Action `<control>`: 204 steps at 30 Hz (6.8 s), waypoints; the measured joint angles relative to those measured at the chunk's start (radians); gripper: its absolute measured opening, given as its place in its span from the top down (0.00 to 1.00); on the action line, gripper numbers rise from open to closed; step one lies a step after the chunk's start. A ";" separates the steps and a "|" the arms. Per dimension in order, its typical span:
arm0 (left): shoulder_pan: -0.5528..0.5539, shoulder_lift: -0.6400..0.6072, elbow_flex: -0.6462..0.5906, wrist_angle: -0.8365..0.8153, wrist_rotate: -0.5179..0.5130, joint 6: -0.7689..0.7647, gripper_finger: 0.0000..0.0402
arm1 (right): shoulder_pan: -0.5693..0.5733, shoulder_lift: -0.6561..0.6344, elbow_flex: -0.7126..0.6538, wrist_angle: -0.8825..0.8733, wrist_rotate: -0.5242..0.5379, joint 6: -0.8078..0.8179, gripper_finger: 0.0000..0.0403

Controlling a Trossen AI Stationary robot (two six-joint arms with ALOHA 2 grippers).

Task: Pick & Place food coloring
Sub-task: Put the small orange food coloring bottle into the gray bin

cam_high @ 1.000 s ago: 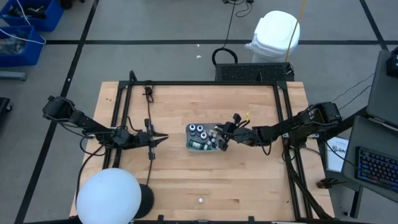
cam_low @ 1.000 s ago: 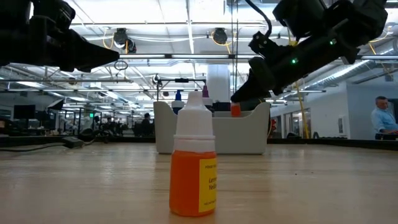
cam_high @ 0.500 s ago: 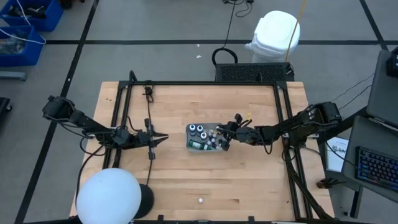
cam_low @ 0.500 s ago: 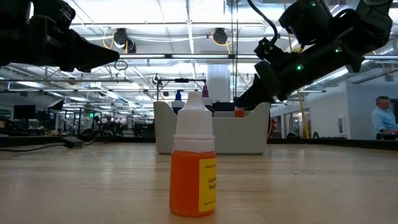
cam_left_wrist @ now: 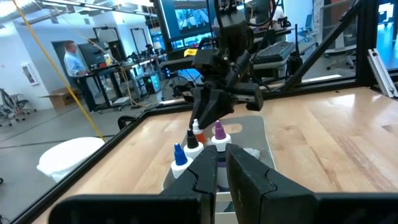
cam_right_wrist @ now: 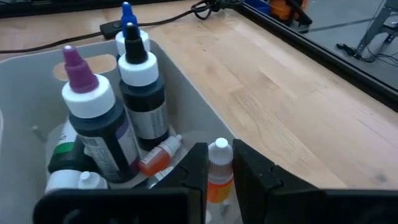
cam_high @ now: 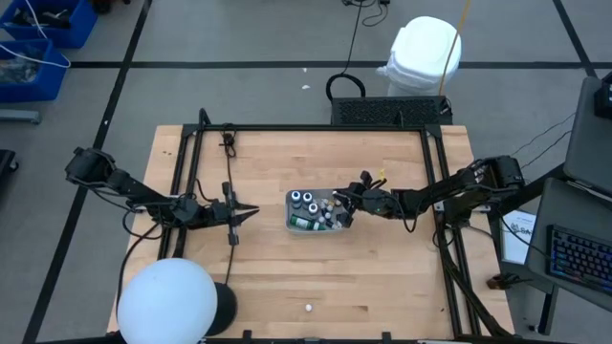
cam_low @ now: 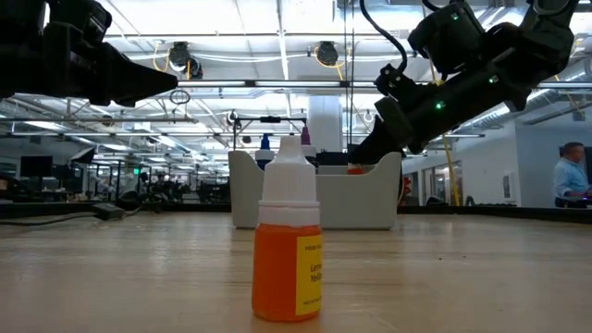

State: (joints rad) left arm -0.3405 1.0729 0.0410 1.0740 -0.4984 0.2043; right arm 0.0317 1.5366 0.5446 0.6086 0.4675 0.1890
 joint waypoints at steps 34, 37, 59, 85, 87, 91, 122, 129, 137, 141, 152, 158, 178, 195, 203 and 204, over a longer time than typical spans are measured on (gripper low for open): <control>-0.018 0.001 0.109 -0.221 0.186 -0.193 0.90 | 0.334 -0.391 0.000 -0.305 0.277 -0.179 0.98; -0.029 0.056 0.263 -0.501 0.153 -0.245 0.96 | 0.430 -0.453 -0.003 -0.482 0.445 -0.113 1.00; -0.088 0.889 1.469 -1.509 0.469 -0.099 0.91 | 0.492 -0.546 -0.368 -0.068 0.316 -0.104 1.00; -0.194 1.035 1.590 -1.589 0.569 -0.330 0.46 | 0.492 -0.547 -0.369 -0.051 0.158 -0.110 1.00; -0.193 1.035 1.566 -1.554 0.567 -0.339 0.46 | 0.492 -0.547 -0.369 -0.051 0.159 -0.107 1.00; -0.194 1.035 1.511 -1.477 0.566 -0.343 0.46 | 0.492 -0.547 -0.369 -0.051 0.159 -0.104 1.00; -0.192 1.096 1.502 -1.418 0.526 -0.347 0.71 | 0.492 -0.547 -0.369 -0.058 0.159 -0.096 1.00; -0.186 1.092 1.503 -1.430 0.528 -0.294 0.83 | 0.492 -0.547 -0.369 -0.058 0.159 -0.096 1.00; -0.161 1.012 1.503 -1.562 0.520 -0.247 0.83 | 0.492 -0.547 -0.369 -0.058 0.159 -0.092 1.00; -0.141 0.946 1.503 -1.617 0.518 -0.231 0.83 | 0.492 -0.547 -0.369 -0.058 0.159 -0.092 1.00; -0.066 0.781 1.496 -1.724 0.497 -0.153 0.83 | 0.492 -0.547 -0.369 -0.060 0.159 -0.095 1.00; -0.008 0.668 1.344 -1.679 0.497 -0.170 0.83 | 0.492 -0.547 -0.369 -0.067 0.159 -0.085 1.00; 0.105 0.610 1.287 -1.607 0.453 -0.261 0.83 | 0.492 -0.546 -0.369 -0.057 0.159 -0.070 1.00; 0.287 0.973 1.654 -1.713 0.391 0.093 0.83 | 0.492 -0.547 -0.369 -0.052 0.160 -0.096 1.00; 0.308 1.028 1.655 -1.655 0.402 0.108 0.83 | 0.492 -0.547 -0.369 -0.053 0.161 -0.130 1.00; 0.307 1.030 1.656 -1.645 0.405 0.108 0.83 | 0.492 -0.546 -0.369 -0.053 0.161 -0.135 1.00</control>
State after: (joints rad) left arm -0.0330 2.1029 1.6966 -0.5711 -0.0932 0.3122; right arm 0.5236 0.9905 0.1761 0.5552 0.6285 0.0539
